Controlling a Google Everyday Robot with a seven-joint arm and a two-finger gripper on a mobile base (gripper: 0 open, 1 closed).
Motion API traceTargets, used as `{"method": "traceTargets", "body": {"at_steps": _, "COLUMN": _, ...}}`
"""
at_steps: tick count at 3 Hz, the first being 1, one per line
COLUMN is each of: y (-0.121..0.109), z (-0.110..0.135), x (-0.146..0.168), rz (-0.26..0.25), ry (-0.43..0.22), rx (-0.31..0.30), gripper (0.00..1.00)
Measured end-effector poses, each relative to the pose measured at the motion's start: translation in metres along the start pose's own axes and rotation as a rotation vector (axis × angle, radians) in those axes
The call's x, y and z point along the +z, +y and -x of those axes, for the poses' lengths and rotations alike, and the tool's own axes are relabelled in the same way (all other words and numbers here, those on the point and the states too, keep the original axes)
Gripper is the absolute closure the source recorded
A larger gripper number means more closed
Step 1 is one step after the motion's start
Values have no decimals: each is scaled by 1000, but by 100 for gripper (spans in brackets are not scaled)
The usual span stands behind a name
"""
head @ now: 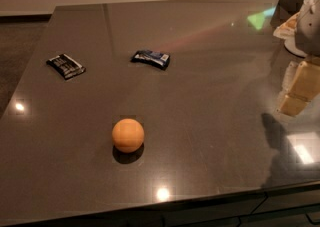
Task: Move orange near rxbar chocolate
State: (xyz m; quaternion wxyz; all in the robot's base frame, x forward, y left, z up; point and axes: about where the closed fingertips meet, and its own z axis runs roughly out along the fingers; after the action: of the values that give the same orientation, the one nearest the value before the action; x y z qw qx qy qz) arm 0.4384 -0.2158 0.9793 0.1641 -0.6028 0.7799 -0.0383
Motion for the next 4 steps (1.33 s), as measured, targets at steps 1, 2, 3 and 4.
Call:
{"method": "traceTargets", "body": {"at_steps": 1, "y": 0, "z": 0, "x": 0, "rz": 0, "ry": 0, "rx": 0, "gripper": 0}}
{"method": "traceTargets", "body": {"at_steps": 2, "y": 1, "z": 19, "x": 4, "rz": 3, "ry": -50, "rx": -27, "gripper": 0}}
{"method": "traceTargets", "body": {"at_steps": 3, "y": 11, "z": 57, "x": 12, "rz": 12, "ry": -140, "rx": -75, "gripper": 0}}
{"method": "traceTargets", "body": {"at_steps": 4, "y": 36, "z": 100, "x": 24, "rz": 54, "ry": -225, "rx": -127, "gripper": 0}}
